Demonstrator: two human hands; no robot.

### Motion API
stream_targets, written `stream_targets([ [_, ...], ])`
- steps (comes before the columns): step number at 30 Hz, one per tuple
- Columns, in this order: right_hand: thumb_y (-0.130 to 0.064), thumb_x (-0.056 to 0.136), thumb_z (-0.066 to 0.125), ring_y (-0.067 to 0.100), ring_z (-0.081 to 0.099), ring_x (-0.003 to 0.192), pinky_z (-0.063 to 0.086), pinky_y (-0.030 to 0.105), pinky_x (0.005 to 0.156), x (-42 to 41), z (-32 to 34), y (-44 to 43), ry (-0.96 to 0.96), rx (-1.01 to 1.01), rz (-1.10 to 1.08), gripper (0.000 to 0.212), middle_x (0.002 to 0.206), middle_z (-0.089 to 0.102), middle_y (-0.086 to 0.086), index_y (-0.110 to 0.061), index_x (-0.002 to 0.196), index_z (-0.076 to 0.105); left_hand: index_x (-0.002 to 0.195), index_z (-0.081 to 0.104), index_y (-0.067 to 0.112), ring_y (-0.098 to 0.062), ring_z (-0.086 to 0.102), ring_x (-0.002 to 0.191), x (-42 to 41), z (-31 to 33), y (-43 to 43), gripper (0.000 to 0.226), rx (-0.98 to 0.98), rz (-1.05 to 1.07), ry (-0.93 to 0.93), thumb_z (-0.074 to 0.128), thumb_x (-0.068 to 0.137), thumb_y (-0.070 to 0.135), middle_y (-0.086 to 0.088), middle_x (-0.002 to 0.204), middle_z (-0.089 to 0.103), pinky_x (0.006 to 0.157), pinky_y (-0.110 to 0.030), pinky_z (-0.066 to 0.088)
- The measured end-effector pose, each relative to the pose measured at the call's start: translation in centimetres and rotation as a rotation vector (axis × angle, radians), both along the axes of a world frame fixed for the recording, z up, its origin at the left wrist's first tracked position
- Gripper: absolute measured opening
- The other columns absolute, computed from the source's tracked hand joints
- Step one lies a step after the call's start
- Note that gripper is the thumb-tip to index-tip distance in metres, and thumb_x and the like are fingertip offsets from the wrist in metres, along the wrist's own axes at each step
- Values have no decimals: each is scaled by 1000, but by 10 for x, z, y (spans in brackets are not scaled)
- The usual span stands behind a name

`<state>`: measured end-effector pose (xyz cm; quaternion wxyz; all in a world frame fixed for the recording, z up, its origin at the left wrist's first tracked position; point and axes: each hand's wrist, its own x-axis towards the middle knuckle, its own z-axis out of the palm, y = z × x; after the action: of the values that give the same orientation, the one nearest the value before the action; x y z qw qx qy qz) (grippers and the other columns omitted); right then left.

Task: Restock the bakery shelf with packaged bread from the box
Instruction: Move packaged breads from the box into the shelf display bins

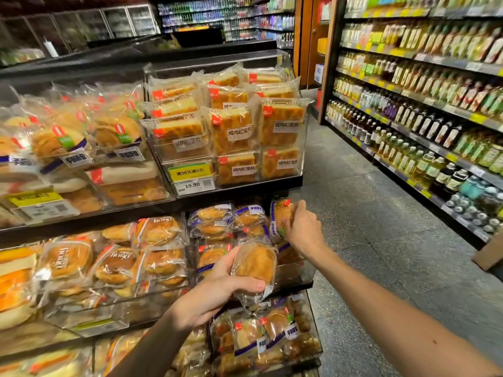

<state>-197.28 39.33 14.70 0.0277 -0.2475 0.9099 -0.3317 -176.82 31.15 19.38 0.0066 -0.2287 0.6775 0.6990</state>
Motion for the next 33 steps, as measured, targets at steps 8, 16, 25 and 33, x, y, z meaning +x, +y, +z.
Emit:
stream_targets([
  [8,-38,93,60,32,42,122,44,37,97,-13,-42,-31,340,545,140,57,133,45,19,0,132,47,126,52,36,-5,67,103,7,-3,-22,73,-18,-59,12,85,63,19,11,116,67,78,-15,52],
  [16,-8,85,62,29,59,106,48,36,76,-18,-45,-46,533,647,77,39,107,69,14,-6,122,51,127,50,40,-9,67,105,7,-8,-30,79,-10,-56,50,86,59,31,10,117,67,81,-21,55],
  [25,-18,99,44,35,24,143,34,42,109,-20,-35,-45,478,707,182,40,154,27,22,-6,137,46,118,46,49,-2,63,105,-5,-14,-26,70,-201,97,73,88,69,22,14,121,57,79,-20,54],
  [33,-34,99,57,14,61,81,46,24,68,16,5,22,-216,-179,308,19,86,65,-7,-17,98,66,133,41,27,-13,66,107,-26,-15,-15,79,70,261,88,86,69,38,-1,126,63,83,-27,52],
])
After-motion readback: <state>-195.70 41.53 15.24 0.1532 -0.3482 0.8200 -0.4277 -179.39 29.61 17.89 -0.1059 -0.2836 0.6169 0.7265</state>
